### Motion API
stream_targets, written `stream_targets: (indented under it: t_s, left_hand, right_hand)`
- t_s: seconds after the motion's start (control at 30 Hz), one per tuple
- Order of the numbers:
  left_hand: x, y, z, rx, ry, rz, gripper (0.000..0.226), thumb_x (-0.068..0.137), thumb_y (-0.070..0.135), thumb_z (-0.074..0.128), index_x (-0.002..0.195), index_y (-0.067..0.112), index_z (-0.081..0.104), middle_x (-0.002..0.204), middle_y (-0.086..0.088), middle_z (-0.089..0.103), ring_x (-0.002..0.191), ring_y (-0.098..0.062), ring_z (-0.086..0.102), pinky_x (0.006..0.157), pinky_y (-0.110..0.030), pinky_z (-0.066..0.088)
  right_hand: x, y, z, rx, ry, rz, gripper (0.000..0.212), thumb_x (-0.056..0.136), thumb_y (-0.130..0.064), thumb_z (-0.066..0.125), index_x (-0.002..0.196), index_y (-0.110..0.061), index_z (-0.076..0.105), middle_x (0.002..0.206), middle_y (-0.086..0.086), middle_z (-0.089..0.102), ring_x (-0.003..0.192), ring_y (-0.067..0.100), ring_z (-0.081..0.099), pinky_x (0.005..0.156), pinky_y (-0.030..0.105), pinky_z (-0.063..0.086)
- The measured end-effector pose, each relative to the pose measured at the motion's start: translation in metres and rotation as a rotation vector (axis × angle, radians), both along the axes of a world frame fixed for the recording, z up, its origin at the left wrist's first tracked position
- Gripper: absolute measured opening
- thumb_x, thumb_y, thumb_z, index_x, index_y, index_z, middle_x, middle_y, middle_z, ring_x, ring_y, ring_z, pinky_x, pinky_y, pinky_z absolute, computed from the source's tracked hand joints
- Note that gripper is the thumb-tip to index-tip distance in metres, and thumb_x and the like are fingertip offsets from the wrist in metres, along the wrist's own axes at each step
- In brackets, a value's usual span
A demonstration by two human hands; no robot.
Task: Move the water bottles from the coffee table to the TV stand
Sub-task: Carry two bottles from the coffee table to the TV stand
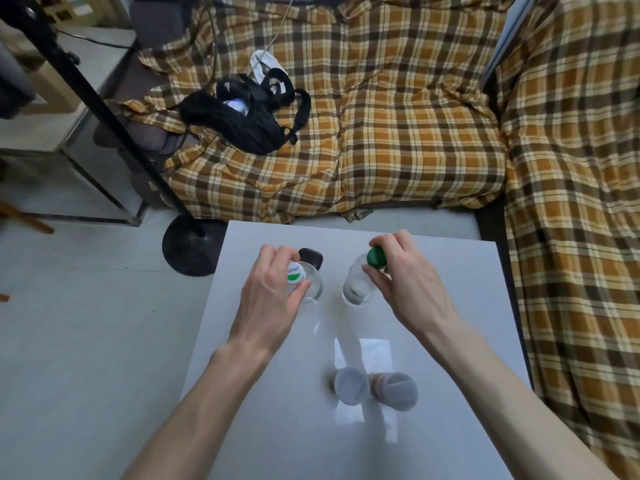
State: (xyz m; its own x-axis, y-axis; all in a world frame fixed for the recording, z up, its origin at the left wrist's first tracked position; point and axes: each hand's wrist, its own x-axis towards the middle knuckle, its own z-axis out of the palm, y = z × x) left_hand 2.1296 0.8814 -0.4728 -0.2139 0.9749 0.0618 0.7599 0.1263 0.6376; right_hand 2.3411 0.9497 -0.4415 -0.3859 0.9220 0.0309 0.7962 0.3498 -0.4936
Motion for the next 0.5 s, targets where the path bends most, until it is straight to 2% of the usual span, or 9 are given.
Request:
stream_targets:
  t_s: [0.13, 0.2, 0.3, 0.5]
  left_hand:
    - [-0.001, -0.041, 0.049, 0.058, -0.036, 0.066, 0.029, 0.09, 0.02, 0.078, 0.106, 0.027, 0.055, 0.103, 0.01, 0.048, 0.083, -0.01, 0.054, 0.064, -0.012, 0.037]
    - [-0.003, -0.063, 0.072, 0.076, -0.05, 0.113, 0.028, 0.09, 0.022, 0.078, 0.103, 0.029, 0.054, 0.102, 0.011, 0.048, 0.085, -0.009, 0.056, 0.066, -0.015, 0.04]
    - [-0.004, -0.1, 0.113, 0.112, -0.062, 0.188, 0.029, 0.09, 0.024, 0.079, 0.106, 0.03, 0.055, 0.101, 0.011, 0.051, 0.086, -0.01, 0.057, 0.069, -0.024, 0.048]
    - [-0.016, -0.186, 0.194, 0.218, -0.061, 0.416, 0.029, 0.089, 0.025, 0.078, 0.107, 0.031, 0.056, 0.099, 0.008, 0.058, 0.085, -0.012, 0.054, 0.069, -0.025, 0.045]
  right_hand:
    - [-0.002, -0.025, 0.057, 0.062, 0.027, 0.041, 0.022, 0.1, -0.025, 0.063, 0.116, -0.011, 0.056, 0.111, 0.001, 0.05, 0.083, 0.026, 0.06, 0.068, 0.037, 0.048]
    - [-0.004, -0.038, 0.085, 0.081, 0.039, 0.077, 0.021, 0.101, -0.026, 0.062, 0.115, -0.012, 0.056, 0.11, 0.001, 0.05, 0.083, 0.026, 0.06, 0.068, 0.039, 0.05]
    - [-0.009, -0.06, 0.133, 0.128, 0.077, 0.167, 0.022, 0.101, -0.029, 0.061, 0.115, -0.012, 0.056, 0.109, 0.0, 0.05, 0.085, 0.023, 0.057, 0.072, 0.039, 0.052]
    - [-0.041, -0.107, 0.223, 0.258, 0.08, 0.419, 0.025, 0.097, -0.034, 0.068, 0.107, -0.013, 0.058, 0.101, -0.004, 0.05, 0.083, 0.014, 0.049, 0.068, 0.023, 0.039]
